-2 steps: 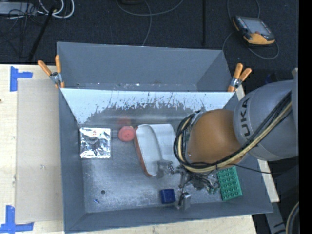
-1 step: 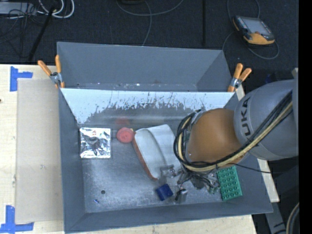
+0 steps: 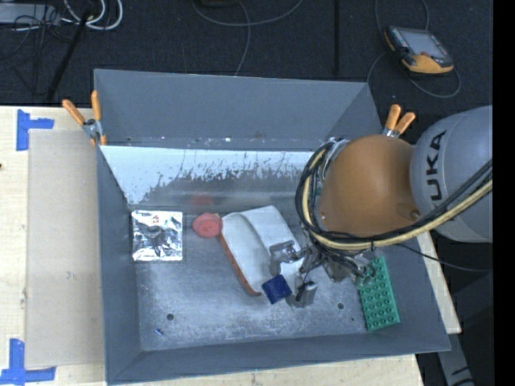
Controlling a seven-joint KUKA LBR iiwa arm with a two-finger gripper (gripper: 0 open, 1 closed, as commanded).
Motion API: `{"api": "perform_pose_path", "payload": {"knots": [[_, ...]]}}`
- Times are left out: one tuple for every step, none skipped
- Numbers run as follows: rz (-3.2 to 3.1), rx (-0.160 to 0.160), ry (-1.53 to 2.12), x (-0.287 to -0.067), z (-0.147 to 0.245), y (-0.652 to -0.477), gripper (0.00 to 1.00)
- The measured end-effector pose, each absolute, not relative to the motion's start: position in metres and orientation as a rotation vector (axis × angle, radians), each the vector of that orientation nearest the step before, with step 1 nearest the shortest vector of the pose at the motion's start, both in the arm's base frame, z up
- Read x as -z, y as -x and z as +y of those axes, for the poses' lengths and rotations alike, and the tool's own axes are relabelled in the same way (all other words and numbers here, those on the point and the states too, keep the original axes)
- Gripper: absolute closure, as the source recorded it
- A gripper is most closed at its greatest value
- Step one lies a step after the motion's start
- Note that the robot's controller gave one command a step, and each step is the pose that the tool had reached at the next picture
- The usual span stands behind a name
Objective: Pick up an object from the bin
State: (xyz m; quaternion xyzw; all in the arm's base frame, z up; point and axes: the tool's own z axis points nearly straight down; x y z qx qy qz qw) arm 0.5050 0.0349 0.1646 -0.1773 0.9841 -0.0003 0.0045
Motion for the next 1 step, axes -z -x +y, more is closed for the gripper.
{"api": "perform_pose_path", "payload": {"knots": [[3.084,0.002,0.549,-0.297,0.0308,-0.4975,1.0]]}}
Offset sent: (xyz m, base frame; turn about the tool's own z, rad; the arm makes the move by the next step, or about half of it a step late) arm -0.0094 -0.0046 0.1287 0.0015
